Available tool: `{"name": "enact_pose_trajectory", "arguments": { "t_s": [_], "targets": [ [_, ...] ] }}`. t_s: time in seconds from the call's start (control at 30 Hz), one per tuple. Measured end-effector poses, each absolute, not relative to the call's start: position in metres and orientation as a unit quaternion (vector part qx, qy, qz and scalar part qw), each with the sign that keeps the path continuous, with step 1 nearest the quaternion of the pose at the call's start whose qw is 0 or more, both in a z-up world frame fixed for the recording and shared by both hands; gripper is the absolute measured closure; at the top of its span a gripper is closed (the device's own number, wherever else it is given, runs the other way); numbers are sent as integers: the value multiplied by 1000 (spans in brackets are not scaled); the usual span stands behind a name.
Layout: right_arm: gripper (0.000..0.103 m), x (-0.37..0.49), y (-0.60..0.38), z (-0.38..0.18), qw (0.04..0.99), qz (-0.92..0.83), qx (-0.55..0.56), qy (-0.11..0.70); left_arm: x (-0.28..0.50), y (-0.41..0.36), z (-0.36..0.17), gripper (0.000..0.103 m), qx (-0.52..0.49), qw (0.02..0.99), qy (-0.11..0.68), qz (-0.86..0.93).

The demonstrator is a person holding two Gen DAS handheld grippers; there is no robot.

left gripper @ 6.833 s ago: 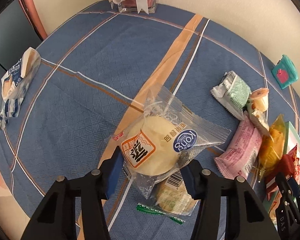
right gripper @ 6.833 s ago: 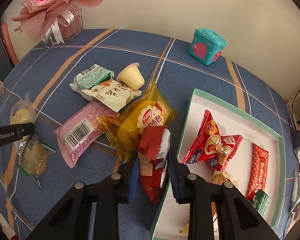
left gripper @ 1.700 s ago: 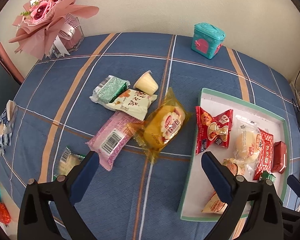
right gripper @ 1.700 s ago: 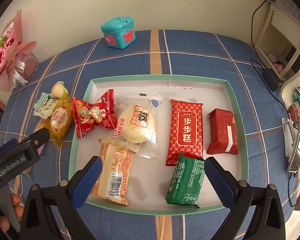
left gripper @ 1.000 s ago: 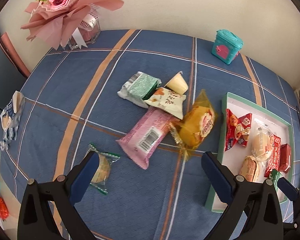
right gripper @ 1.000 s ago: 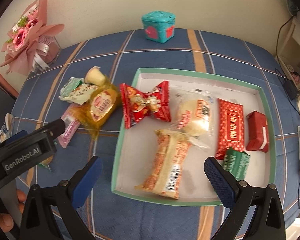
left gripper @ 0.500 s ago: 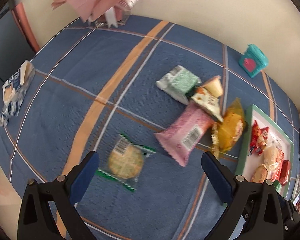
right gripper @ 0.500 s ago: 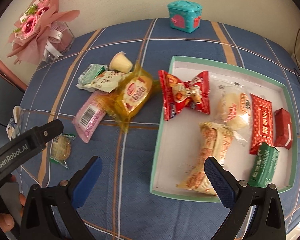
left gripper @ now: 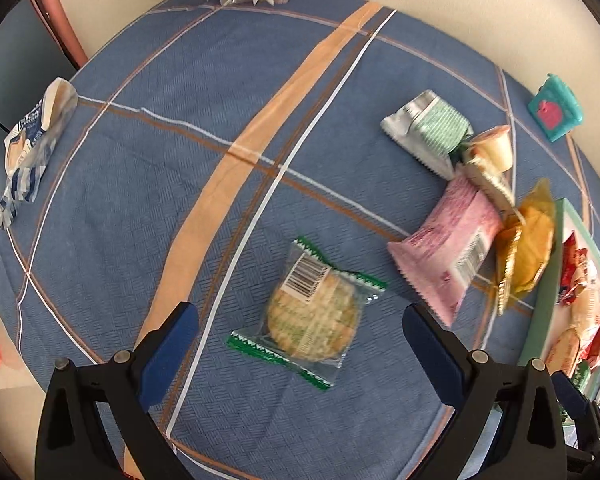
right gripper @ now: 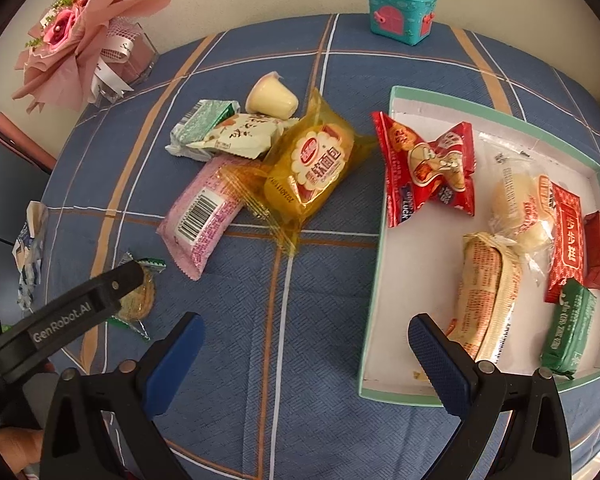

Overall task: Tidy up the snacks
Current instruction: 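Move both open tools back toward the remaining snacks, then close the left tool on the green-edged biscuit packet while the right tool grasps the yellow bread packet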

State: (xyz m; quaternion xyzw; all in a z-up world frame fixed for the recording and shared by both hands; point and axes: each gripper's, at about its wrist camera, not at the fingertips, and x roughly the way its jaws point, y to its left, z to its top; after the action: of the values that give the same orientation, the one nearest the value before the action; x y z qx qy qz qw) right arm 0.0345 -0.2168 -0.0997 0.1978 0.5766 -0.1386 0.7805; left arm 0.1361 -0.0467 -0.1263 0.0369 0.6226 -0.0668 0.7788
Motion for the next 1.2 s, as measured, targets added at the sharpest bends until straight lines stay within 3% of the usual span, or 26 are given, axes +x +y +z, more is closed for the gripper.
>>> {"name": "enact_pose_trajectory", "arguments": {
  "t_s": [0.23,0.4,0.47,0.53,0.6,0.63,0.67,1.2],
  "targets": [
    [0,39,-212,-107,776,-137,199,582,138,-41,-139,2,38,777,626,-58],
    [0,41,-214,-109,775,-143,199,583,136,-42,-143,10,32,775,628,-61],
    [0,41,-216,-109,774,-145,201,582,136,-44,-144,25,32,775,628,-62],
    [0,41,-218,-109,774,-146,202,582,136,-48,-145,29,32,774,629,-65],
    [0,41,-218,-109,774,-145,202,582,136,-50,-147,38,34,771,633,-66],
    [0,41,-219,-108,774,-145,202,583,136,-51,-148,47,32,769,635,-68],
    [0,41,-219,-108,774,-145,201,583,135,-51,-148,49,33,768,636,-67],
    [0,48,-221,-110,780,-139,217,570,144,-45,-125,51,1,788,612,-64]
  ]
}}
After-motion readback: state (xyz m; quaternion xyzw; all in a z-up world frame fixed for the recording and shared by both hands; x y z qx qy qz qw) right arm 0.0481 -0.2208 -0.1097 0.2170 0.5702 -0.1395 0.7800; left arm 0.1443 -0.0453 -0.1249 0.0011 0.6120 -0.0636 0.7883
